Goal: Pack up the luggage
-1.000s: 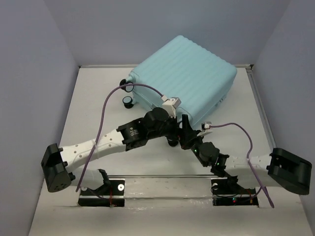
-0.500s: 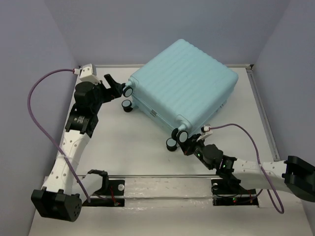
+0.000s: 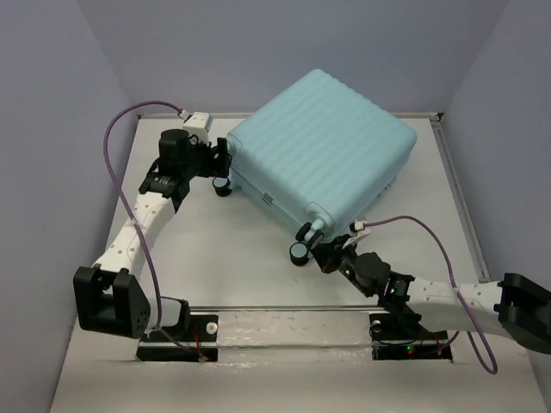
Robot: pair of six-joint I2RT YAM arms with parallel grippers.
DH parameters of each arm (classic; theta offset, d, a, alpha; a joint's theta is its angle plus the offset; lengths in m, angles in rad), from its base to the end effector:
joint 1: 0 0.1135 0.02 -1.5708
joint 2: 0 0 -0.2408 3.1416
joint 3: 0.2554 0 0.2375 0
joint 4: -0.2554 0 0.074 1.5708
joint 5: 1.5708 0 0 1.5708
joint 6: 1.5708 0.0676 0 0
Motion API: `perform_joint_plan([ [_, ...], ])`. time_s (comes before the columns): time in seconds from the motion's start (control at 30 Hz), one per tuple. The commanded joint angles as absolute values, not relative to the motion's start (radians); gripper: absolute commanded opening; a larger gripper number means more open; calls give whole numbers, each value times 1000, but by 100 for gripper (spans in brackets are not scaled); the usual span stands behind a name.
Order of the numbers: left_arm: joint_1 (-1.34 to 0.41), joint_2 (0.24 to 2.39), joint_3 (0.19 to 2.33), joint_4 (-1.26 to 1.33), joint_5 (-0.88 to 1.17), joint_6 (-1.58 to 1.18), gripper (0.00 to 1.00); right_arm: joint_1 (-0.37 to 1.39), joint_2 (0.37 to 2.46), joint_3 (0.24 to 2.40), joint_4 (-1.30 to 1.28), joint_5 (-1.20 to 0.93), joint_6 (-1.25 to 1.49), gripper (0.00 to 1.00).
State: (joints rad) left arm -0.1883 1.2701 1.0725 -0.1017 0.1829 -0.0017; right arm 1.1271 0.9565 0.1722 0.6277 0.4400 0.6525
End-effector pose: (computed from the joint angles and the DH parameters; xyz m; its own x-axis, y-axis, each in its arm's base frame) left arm 0.3121 -0.0720 0.3158 -0.2902 0.0536 -0.9555 0.3543 0.9335 -0.0552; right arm 0.1203 0.1861 0.1694 -0.4397 0.3546 -0.8252 -0.4651 0.6961 0.5470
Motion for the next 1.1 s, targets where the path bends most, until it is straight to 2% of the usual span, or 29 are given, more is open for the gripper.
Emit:
perform_joint_plan([
  [0.0,-199,1331,1140,-84,195,69,99,1166,943,193,630,290,644,7],
  [0.2,-207,1434,1232,-91,172,81,99,1166,950,202,632,279,637,7],
  [0.33,-210,1499,1292,-115,195,92,86,1166,956,204,632,284,638,7],
  [0.37,-212,1506,1293,-114,202,92,80,1166,956,206,632,285,638,7],
  [0.43,-216,1532,1296,-113,218,97,50,1157,957,207,630,287,637,7],
  [0.53,-216,1537,1295,-123,213,95,21,1147,963,209,630,287,637,7],
  [0.57,-216,1537,1293,-124,227,91,7,1137,966,212,630,284,634,7],
  [0.7,-216,1532,1269,-130,215,51,6,1039,977,225,634,232,617,7],
  [0.83,-216,1517,1207,-161,143,-23,6,838,994,250,676,18,609,7],
  [0.97,-232,1468,1132,-153,230,-90,6,685,1063,351,676,-115,554,7],
  [1.07,-294,1416,1089,-170,219,-123,6,517,1100,409,684,-262,566,7],
])
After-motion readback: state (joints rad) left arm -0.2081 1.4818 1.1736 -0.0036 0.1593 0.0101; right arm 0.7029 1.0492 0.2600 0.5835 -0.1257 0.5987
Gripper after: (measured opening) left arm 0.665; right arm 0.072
